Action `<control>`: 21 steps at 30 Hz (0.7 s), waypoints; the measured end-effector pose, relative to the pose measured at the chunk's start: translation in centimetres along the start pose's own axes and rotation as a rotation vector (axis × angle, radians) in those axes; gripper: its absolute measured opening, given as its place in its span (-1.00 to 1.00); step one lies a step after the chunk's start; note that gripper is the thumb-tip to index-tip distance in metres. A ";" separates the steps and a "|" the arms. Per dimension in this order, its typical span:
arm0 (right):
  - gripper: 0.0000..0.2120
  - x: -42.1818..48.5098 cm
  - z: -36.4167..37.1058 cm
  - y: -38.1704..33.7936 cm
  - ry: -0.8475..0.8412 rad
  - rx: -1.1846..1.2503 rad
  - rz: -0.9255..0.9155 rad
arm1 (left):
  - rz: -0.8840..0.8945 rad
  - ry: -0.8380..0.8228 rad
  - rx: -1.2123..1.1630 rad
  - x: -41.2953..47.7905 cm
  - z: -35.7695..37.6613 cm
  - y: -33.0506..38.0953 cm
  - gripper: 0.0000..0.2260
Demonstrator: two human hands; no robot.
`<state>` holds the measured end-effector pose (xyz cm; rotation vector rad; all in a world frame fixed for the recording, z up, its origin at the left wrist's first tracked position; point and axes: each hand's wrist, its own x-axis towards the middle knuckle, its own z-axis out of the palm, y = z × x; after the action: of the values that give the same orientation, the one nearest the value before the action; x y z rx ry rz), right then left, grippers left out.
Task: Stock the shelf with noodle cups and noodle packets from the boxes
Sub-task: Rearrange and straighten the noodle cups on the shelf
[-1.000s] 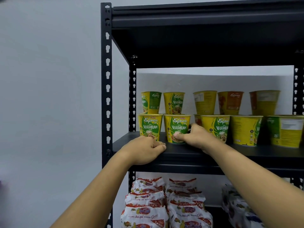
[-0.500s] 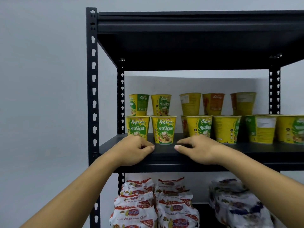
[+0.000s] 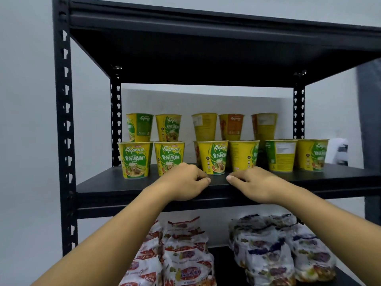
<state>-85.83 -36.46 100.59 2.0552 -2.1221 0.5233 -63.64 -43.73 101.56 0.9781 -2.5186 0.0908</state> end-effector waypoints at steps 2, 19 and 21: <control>-0.49 -0.2 -0.3 1.4 0.005 -0.003 0.017 | -0.015 -0.004 0.003 1.1 0.6 1.1 -0.65; -0.56 2.2 -0.7 7.6 0.025 0.068 -0.321 | -0.286 0.152 -0.100 3.1 2.1 5.0 -0.72; -0.53 2.3 -0.4 7.7 0.005 0.037 -0.316 | -0.330 0.221 -0.162 3.4 2.0 4.8 -0.76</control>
<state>-93.58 -38.50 100.60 2.3437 -1.7456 0.5219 -69.79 -42.73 101.63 1.2272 -2.1006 -0.0984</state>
